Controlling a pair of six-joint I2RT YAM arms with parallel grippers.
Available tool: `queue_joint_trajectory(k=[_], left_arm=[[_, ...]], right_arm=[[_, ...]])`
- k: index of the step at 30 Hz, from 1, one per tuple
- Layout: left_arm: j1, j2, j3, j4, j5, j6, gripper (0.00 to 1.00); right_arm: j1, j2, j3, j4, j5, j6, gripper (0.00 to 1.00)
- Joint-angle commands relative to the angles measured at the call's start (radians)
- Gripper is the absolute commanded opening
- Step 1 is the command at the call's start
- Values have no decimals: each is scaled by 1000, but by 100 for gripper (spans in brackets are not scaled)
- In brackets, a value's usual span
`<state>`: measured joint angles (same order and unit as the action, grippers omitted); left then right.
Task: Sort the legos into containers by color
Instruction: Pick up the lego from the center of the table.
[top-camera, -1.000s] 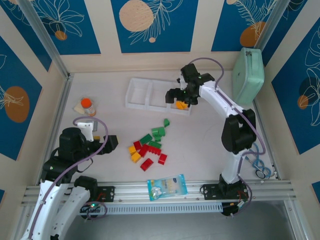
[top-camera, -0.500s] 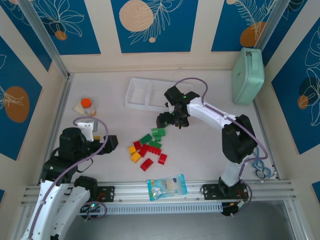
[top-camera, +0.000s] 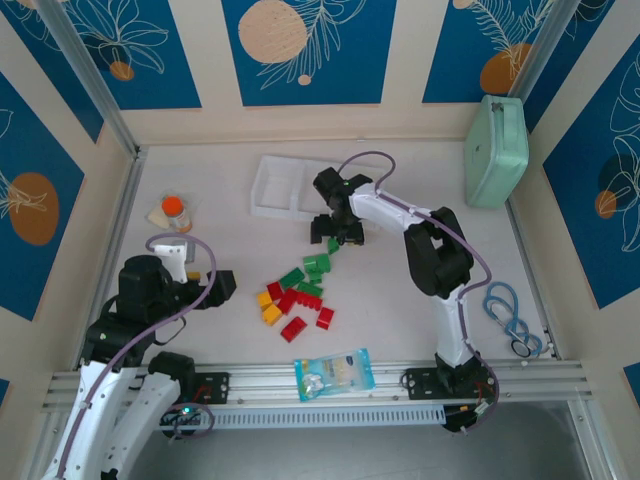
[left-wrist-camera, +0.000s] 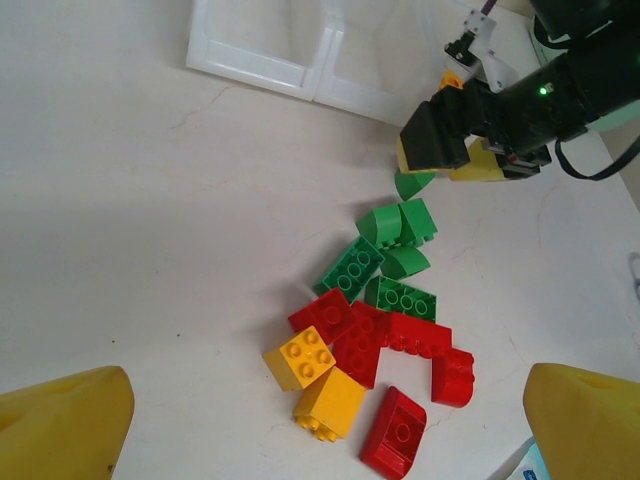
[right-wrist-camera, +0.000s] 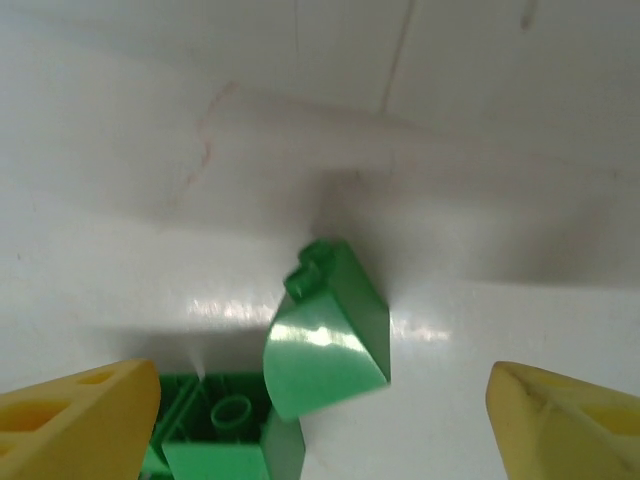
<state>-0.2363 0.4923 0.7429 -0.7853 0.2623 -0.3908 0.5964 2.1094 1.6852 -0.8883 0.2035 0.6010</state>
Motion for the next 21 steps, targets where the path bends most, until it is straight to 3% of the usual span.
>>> queue_joint_trajectory(k=[1, 21], left_arm=[[-6, -11, -10, 21, 25, 12, 100], [-6, -6, -11, 23, 28, 10, 100]], right_arm=[[6, 37, 57, -48, 57, 1, 83], [43, 134, 110, -58, 129, -98, 66]])
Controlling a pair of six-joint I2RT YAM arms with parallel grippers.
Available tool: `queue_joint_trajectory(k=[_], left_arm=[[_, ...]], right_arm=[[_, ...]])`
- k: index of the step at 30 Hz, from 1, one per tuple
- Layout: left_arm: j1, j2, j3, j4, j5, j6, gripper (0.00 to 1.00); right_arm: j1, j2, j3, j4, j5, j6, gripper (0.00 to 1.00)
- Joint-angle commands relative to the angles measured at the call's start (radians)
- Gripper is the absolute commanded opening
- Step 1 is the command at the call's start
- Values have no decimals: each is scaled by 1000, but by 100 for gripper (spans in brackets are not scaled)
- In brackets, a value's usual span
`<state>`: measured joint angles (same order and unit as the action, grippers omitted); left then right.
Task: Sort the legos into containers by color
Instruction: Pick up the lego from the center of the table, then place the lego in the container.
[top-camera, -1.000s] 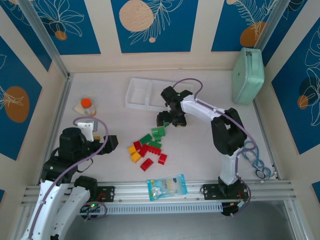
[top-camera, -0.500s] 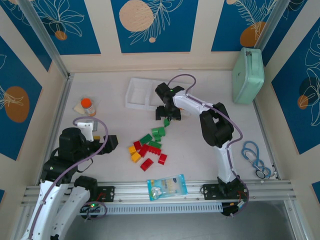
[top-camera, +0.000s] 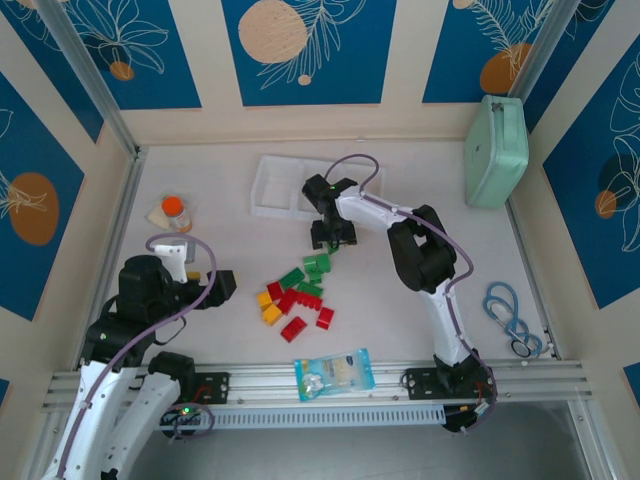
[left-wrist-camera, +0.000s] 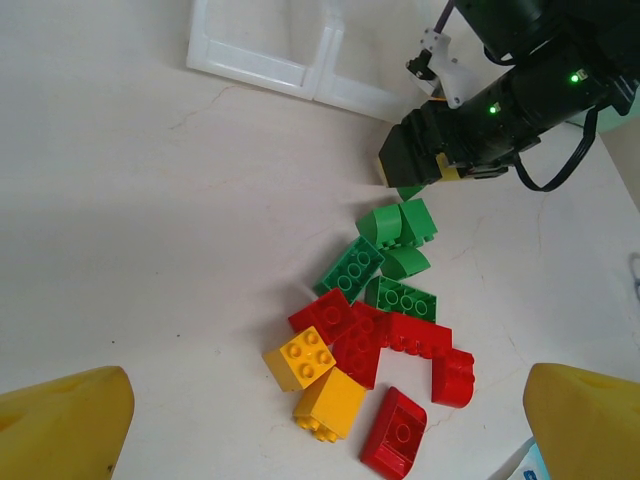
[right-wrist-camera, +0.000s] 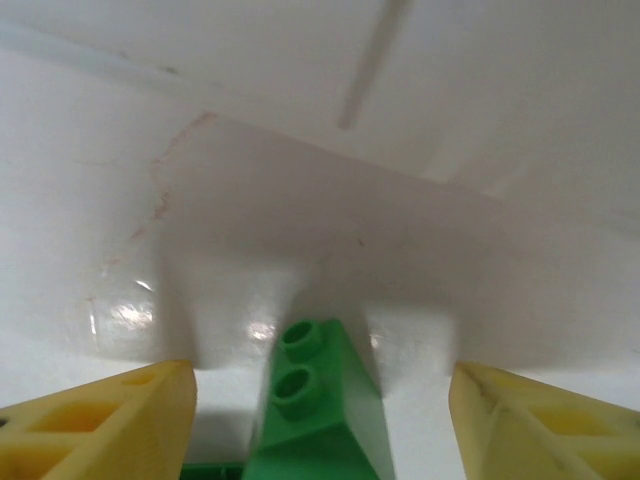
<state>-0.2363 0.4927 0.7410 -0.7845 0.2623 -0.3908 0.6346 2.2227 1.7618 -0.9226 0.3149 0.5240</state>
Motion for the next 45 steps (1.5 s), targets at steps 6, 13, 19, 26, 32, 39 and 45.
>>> queue_joint_trajectory(k=[6, 13, 19, 26, 32, 39, 45], left_arm=[[-7, -6, -9, 23, 28, 10, 100], [-6, -9, -9, 23, 29, 12, 100], [-6, -11, -9, 23, 29, 13, 100], [-6, -11, -8, 22, 29, 12, 100], [-6, -13, -9, 22, 30, 12, 100], [-6, -17, -9, 22, 31, 12, 100], [-6, -17, -11, 25, 33, 13, 100]], right_arm=[[7, 9, 21, -20, 35, -33, 56], [14, 1, 19, -25, 48, -49, 37], [41, -31, 58, -74, 84, -87, 24], [60, -106, 130, -91, 119, -113, 23], [38, -74, 273, -78, 96, -168, 24], [-23, 112, 575, -120, 6, -212, 27], [-74, 266, 808, -181, -44, -231, 27]])
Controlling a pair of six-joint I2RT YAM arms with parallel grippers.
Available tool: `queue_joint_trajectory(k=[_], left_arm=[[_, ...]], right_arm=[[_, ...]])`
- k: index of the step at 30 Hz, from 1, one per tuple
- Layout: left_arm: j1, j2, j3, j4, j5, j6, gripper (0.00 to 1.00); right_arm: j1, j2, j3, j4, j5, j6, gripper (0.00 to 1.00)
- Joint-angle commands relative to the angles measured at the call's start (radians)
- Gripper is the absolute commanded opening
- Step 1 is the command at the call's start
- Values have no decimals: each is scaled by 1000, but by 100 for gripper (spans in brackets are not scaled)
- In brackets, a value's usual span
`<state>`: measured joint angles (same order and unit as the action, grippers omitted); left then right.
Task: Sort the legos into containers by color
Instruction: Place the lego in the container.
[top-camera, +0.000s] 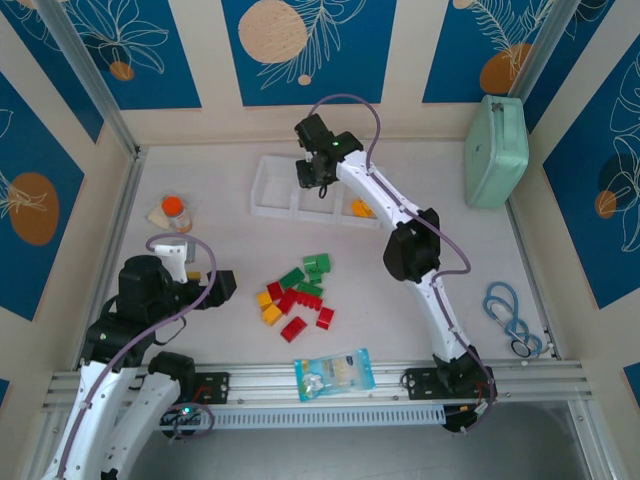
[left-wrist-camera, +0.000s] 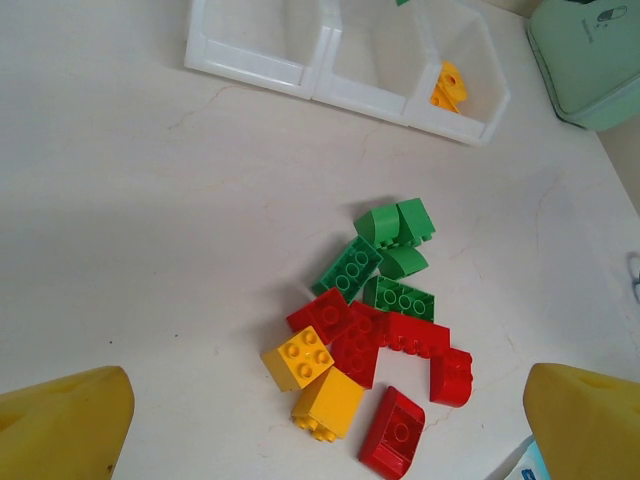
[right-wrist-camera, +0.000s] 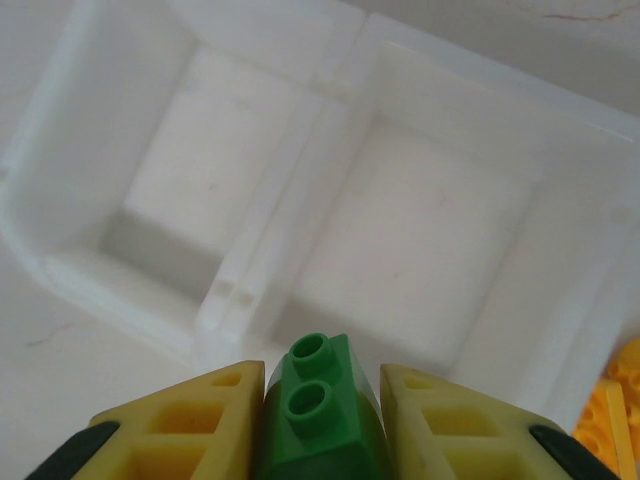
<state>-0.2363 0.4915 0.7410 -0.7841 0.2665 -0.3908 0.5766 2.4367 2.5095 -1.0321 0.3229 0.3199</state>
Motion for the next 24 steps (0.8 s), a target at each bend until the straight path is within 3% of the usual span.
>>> queue_joint_trajectory(k=[1, 7, 15, 21, 24], left_arm=[[-6, -16, -11, 24, 28, 12, 100], [-6, -14, -11, 23, 27, 12, 100], [-6, -9, -11, 22, 22, 13, 100], [-6, -7, -11, 22, 17, 10, 100], [-7, -5, -10, 23, 17, 9, 100]], right_arm=[[-23, 60, 67, -68, -60, -32, 27], [-50, 81, 49, -29, -108, -37, 37], [-43, 76, 50, -11, -109, -41, 71], [-31, 12, 9, -25, -80, -27, 82], [-16, -65, -71, -17, -21, -3, 94]])
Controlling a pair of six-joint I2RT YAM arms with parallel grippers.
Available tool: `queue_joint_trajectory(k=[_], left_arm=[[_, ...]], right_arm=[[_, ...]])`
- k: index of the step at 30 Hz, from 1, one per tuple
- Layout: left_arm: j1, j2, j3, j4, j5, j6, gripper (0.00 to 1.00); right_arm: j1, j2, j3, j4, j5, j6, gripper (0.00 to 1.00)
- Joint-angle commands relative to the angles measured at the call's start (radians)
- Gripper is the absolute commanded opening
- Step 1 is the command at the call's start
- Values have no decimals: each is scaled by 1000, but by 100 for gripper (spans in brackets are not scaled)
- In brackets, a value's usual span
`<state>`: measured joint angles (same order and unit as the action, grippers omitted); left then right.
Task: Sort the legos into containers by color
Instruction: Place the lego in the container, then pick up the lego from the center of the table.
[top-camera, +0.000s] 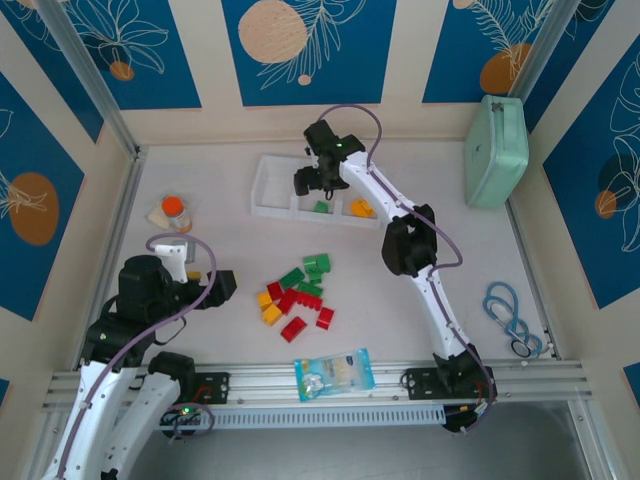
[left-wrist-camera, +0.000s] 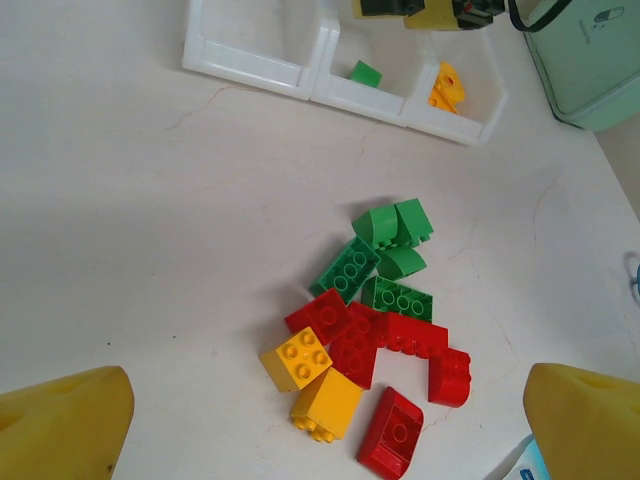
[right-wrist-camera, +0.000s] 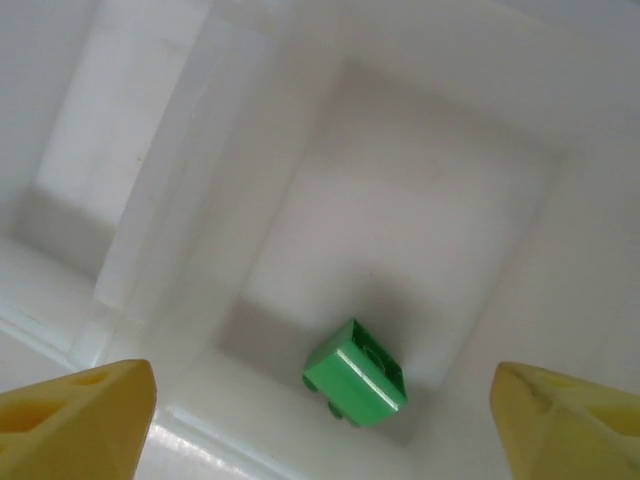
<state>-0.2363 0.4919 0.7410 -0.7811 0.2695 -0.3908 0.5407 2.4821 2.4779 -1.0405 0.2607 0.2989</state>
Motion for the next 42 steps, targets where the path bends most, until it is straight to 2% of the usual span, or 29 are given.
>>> queue_joint_trajectory(k=[1, 8, 11, 16, 20, 25, 33, 42], left_arm=[[-7, -5, -11, 19, 15, 9, 100], [-6, 3, -11, 17, 14, 8, 100], [-6, 11, -9, 14, 14, 9, 100], [-6, 15, -9, 15, 11, 7, 100], [-6, 17, -9, 15, 13, 7, 100], [-7, 17, -9, 14, 15, 8, 100], [-6, 15, -9, 15, 16, 9, 100], [-6, 10, -9, 17, 19, 8, 100]], right_arm=[[24, -145, -76, -3, 52, 25, 99], [29, -380, -345, 29, -18, 122, 99], [43, -491, -529, 72, -67, 158, 100], [88, -646, -846, 180, -121, 186, 92], [121, -683, -979, 216, -147, 183, 86], [162, -643, -1033, 231, -128, 175, 75], [171, -559, -1004, 247, -135, 167, 68], [170, -471, -943, 207, -79, 161, 60]])
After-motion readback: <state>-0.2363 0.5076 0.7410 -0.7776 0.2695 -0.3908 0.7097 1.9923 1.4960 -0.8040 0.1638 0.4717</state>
